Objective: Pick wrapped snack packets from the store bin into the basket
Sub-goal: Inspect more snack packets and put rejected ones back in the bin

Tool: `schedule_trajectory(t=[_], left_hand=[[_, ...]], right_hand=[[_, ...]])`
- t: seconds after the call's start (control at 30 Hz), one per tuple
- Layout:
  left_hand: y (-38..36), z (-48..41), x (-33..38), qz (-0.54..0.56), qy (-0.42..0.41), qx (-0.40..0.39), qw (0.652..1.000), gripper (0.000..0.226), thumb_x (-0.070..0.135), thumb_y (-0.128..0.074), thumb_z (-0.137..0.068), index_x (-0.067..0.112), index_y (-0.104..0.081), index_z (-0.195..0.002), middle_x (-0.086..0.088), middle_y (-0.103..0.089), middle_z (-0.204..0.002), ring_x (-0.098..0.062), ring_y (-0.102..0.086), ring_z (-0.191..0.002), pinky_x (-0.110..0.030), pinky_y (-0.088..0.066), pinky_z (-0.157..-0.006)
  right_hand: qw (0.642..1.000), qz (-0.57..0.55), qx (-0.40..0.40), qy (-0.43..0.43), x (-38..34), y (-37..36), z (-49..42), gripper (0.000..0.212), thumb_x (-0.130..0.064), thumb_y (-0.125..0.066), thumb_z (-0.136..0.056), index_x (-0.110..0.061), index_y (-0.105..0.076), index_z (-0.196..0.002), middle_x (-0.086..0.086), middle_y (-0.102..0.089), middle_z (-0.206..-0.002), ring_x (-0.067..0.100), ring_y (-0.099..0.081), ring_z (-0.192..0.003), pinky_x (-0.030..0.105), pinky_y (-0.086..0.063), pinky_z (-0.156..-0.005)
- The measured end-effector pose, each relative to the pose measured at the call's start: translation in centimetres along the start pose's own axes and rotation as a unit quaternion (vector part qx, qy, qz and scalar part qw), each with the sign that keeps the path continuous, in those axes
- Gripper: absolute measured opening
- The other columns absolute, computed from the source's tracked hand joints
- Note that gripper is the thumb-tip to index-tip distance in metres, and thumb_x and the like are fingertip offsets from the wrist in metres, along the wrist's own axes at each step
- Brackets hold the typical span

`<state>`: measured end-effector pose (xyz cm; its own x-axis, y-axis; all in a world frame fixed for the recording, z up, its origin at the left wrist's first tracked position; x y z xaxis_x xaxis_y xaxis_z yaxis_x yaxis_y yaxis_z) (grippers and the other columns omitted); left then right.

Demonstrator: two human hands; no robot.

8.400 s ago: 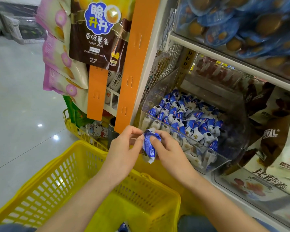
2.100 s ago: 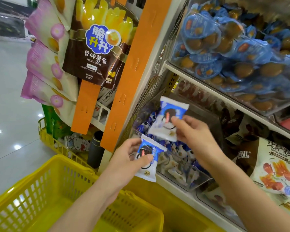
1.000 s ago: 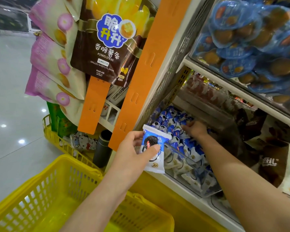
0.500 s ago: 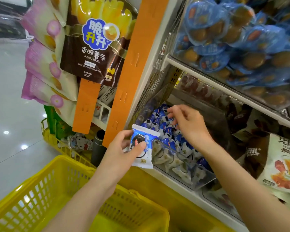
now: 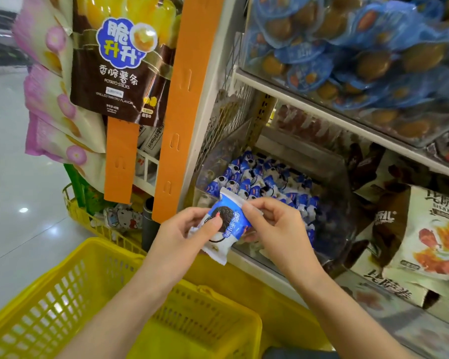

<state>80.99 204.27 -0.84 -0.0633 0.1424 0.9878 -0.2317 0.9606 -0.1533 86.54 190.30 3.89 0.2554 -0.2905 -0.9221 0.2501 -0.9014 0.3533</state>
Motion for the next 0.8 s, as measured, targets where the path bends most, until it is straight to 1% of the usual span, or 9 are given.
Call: schedule_trajectory(t=[0.1, 0.17, 0.23, 0.3, 0.43, 0.57, 0.63, 0.7, 0.8], left_hand=[[-0.5, 0.1, 0.5, 0.006, -0.023, -0.013, 1.0, 0.029, 0.041, -0.06, -0.072, 0.026, -0.067, -0.096, 0.008, -0.072, -0.089, 0.003, -0.064, -0.078, -0.007, -0.045, -0.059], [-0.5, 0.0, 0.5, 0.016, -0.031, -0.018, 0.999, 0.031, 0.04, -0.061, -0.069, 0.024, -0.067, -0.095, 0.008, -0.072, -0.089, 0.003, -0.065, -0.08, -0.006, -0.045, -0.06], [-0.4, -0.1, 0.2, 0.007, -0.03, -0.016, 0.999, 0.027, 0.04, -0.062, -0.069, 0.025, -0.069, -0.091, 0.008, -0.072, -0.087, 0.0, -0.067, -0.081, -0.009, -0.049, -0.064], [-0.2, -0.2, -0.3, -0.029, -0.034, -0.007, 0.999, 0.013, 0.036, -0.062, -0.078, 0.025, -0.07, -0.078, 0.006, -0.071, -0.078, -0.002, -0.067, -0.075, -0.013, -0.051, -0.064], [0.2, -0.4, -1.1, -0.066, -0.032, 0.026, 0.997, 0.026, 0.022, -0.058, -0.088, 0.027, -0.067, -0.065, 0.005, -0.068, -0.065, -0.003, -0.064, -0.062, -0.014, -0.05, -0.055], [0.2, -0.4, -1.5, -0.084, -0.019, 0.027, 0.996, 0.024, 0.024, -0.057, -0.089, 0.024, -0.068, -0.068, 0.0, -0.07, -0.07, -0.008, -0.067, -0.067, -0.015, -0.051, -0.054], [0.4, -0.3, -1.7, -0.079, -0.002, 0.036, 0.996, 0.017, 0.026, -0.058, -0.089, 0.023, -0.068, -0.076, 0.0, -0.071, -0.075, -0.008, -0.068, -0.072, -0.015, -0.051, -0.055], [0.4, -0.3, -2.1, -0.052, 0.033, 0.031, 0.998, 0.01, 0.03, -0.061, -0.086, 0.024, -0.064, -0.093, 0.001, -0.071, -0.088, -0.004, -0.068, -0.079, -0.013, -0.05, -0.058], [0.5, -0.3, -2.6, -0.06, 0.074, 0.015, 0.995, 0.032, 0.033, -0.07, -0.079, 0.03, -0.055, -0.107, 0.006, -0.067, -0.101, 0.001, -0.066, -0.083, -0.012, -0.047, -0.061]], right_hand=[[1.0, 0.013, 0.006, 0.02, -0.5, 0.5, -0.1, 0.014, -0.02, -0.057, -0.09, -0.022, -0.066, -0.078, -0.005, -0.069, -0.068, 0.002, -0.06, -0.053, 0.012, -0.046, -0.048], [0.999, 0.034, -0.024, 0.023, -0.5, 0.0, -0.1, 0.016, -0.018, -0.058, -0.089, -0.022, -0.066, -0.076, -0.001, -0.068, -0.067, 0.004, -0.059, -0.055, 0.017, -0.047, -0.048], [0.994, 0.075, -0.071, 0.021, -0.1, -1.0, 0.3, 0.015, -0.016, -0.061, -0.088, -0.019, -0.067, -0.074, 0.006, -0.067, -0.068, 0.009, -0.058, -0.056, 0.029, -0.05, -0.054], [0.989, 0.11, -0.094, 0.028, 0.2, -1.9, 0.8, 0.011, -0.018, -0.063, -0.086, -0.016, -0.068, -0.077, 0.006, -0.067, -0.067, 0.011, -0.057, -0.056, 0.033, -0.051, -0.06], [0.968, 0.221, -0.063, 0.105, -0.2, -2.2, 1.3, 0.008, -0.027, -0.063, -0.085, -0.021, -0.069, -0.084, -0.009, -0.065, -0.073, 0.001, -0.056, -0.066, 0.018, -0.047, -0.061], [0.925, 0.321, -0.051, 0.197, -1.0, -2.9, 1.9, 0.013, -0.031, -0.06, -0.088, -0.019, -0.067, -0.088, -0.008, -0.064, -0.083, 0.005, -0.053, -0.08, 0.024, -0.046, -0.071], [0.928, 0.312, -0.048, 0.2, -0.9, -3.1, 1.8, 0.012, -0.028, -0.059, -0.089, -0.018, -0.067, -0.088, -0.008, -0.063, -0.083, 0.004, -0.051, -0.082, 0.019, -0.043, -0.072], [0.949, 0.262, -0.029, 0.173, -0.7, -2.7, 1.5, 0.01, -0.024, -0.059, -0.09, -0.017, -0.066, -0.089, -0.01, -0.061, -0.081, 0.001, -0.051, -0.078, 0.013, -0.042, -0.07], [0.982, 0.146, 0.005, 0.117, -0.3, -1.8, 1.0, 0.007, -0.019, -0.056, -0.091, -0.021, -0.061, -0.087, -0.011, -0.061, -0.076, 0.003, -0.057, -0.069, 0.015, -0.047, -0.06]])
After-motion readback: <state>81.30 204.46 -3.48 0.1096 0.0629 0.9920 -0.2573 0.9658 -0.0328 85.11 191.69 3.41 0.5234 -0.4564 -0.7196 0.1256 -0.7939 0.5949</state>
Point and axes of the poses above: each hand's wrist, its own z-axis away from the middle knuckle, its own y-axis out of the back of the hand, x = y × z, the point moved 8 cm from there along -z, towards the middle knuckle
